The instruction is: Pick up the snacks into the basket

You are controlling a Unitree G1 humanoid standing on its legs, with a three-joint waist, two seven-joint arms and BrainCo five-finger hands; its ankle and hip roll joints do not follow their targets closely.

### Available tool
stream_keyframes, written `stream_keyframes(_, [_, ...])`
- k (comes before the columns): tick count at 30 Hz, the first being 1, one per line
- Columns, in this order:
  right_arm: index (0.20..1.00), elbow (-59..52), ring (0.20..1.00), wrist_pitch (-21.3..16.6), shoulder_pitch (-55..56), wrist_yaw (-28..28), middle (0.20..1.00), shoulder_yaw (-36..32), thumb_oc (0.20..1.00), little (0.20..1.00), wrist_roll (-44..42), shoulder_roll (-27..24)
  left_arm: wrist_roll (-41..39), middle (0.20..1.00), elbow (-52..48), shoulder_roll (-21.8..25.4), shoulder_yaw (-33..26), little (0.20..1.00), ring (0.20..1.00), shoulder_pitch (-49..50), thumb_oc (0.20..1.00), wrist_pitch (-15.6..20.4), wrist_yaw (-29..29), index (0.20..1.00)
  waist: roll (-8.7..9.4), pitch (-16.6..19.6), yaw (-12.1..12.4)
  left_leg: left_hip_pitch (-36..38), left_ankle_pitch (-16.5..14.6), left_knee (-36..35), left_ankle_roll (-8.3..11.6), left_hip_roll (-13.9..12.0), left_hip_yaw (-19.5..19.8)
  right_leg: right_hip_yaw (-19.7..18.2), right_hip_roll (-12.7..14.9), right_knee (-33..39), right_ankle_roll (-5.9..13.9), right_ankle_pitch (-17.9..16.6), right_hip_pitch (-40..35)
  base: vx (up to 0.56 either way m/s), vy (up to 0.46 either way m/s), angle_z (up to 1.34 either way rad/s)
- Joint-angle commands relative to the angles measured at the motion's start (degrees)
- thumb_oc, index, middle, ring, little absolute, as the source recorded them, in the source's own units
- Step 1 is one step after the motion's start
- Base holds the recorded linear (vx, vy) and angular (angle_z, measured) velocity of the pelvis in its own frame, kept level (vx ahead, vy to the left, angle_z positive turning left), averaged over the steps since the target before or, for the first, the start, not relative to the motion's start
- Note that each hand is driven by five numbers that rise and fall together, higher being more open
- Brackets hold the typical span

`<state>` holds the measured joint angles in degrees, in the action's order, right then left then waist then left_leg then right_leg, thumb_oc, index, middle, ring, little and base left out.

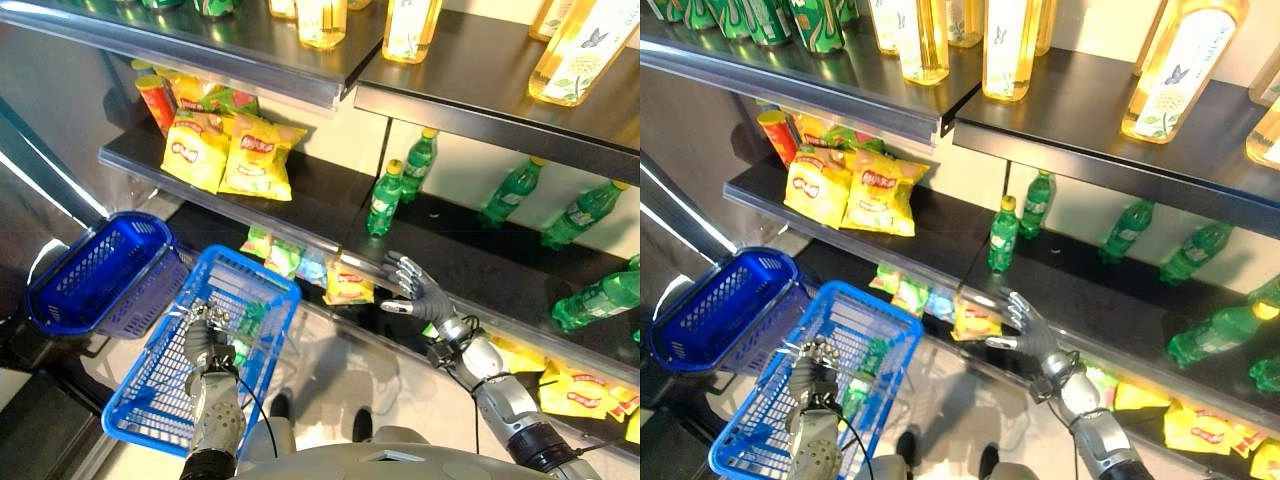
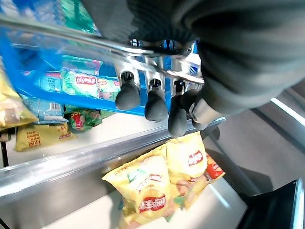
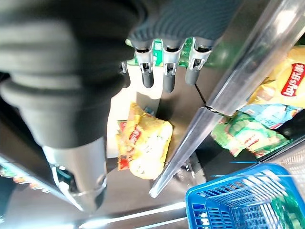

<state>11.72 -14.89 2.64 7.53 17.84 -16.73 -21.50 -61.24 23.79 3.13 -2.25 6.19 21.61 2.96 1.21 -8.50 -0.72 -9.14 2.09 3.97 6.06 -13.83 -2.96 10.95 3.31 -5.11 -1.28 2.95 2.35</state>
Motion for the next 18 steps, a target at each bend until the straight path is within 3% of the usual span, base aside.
stream_keyframes(1, [1.0, -2.7, 1.0, -3.2, -1.1, -1.4, 1.0, 1.1, 1.0, 1.0, 0.9, 0.0, 2.5, 0.2, -9.0, 2.7, -0.8, 0.2, 0.2, -5.0, 0.2, 5.4, -1.9, 0.2, 0.63, 2.1, 0.5, 1.6, 10.6, -9.0, 1.23, -1.1, -0.3, -5.1, 2.1, 1.5, 8.27, -0.1, -2.3, 0.15, 0.319, 0.14])
stream_keyframes(2, [1.0, -2.9, 1.0, -3.1, -0.8, -1.4, 1.0, 1.0, 1.0, 1.0, 0.9, 0.0, 2.5, 0.2, -9.3, 2.2, -0.7, 0.2, 0.2, -4.6, 0.2, 5.3, -1.7, 0.2, -0.75, 2.3, 0.4, 2.1, 10.2, -9.0, 2.12, -1.1, 0.5, -5.4, 3.0, 2.0, 9.02, 0.0, -3.4, 0.17, 0.323, 0.1])
stream_keyframes(5, [1.0, -3.1, 1.0, -2.9, -0.5, -1.6, 1.0, 1.1, 1.0, 1.0, 1.2, 0.4, 2.2, 0.2, -9.6, 2.2, -0.5, 0.2, 0.2, -4.7, 0.2, 5.3, -1.9, 0.2, -1.13, 2.3, 0.3, 3.0, 9.1, -9.0, 2.0, -0.2, -0.4, -5.9, 4.7, 1.9, 9.71, 0.1, -4.4, 0.16, 0.322, 0.04])
stream_keyframes(10, [1.0, -2.2, 1.0, -1.9, -2.3, -2.4, 1.0, 1.5, 1.0, 1.0, -0.2, 3.5, 3.1, 0.2, -11.7, 4.1, -0.8, 0.2, 0.2, -5.8, 0.2, 5.9, -1.0, 0.2, 1.23, 0.9, 1.8, 1.2, 4.2, -4.2, -1.12, 4.8, -3.2, -7.6, 11.4, 1.1, 13.02, -2.7, -1.9, 0.04, 0.239, -0.06])
stream_keyframes(18, [1.0, -3.8, 1.0, -1.4, -2.1, -1.0, 1.0, 3.2, 1.0, 1.0, -1.5, 4.9, 3.3, 0.2, -12.6, 4.6, 0.3, 0.2, 0.2, -5.5, 0.2, 5.4, -1.0, 0.2, 2.73, 0.9, 2.4, 0.3, 1.6, -3.1, -3.6, 9.0, -4.8, -5.5, 16.2, 1.6, 15.42, -9.0, -1.3, 0.08, 0.176, -0.17])
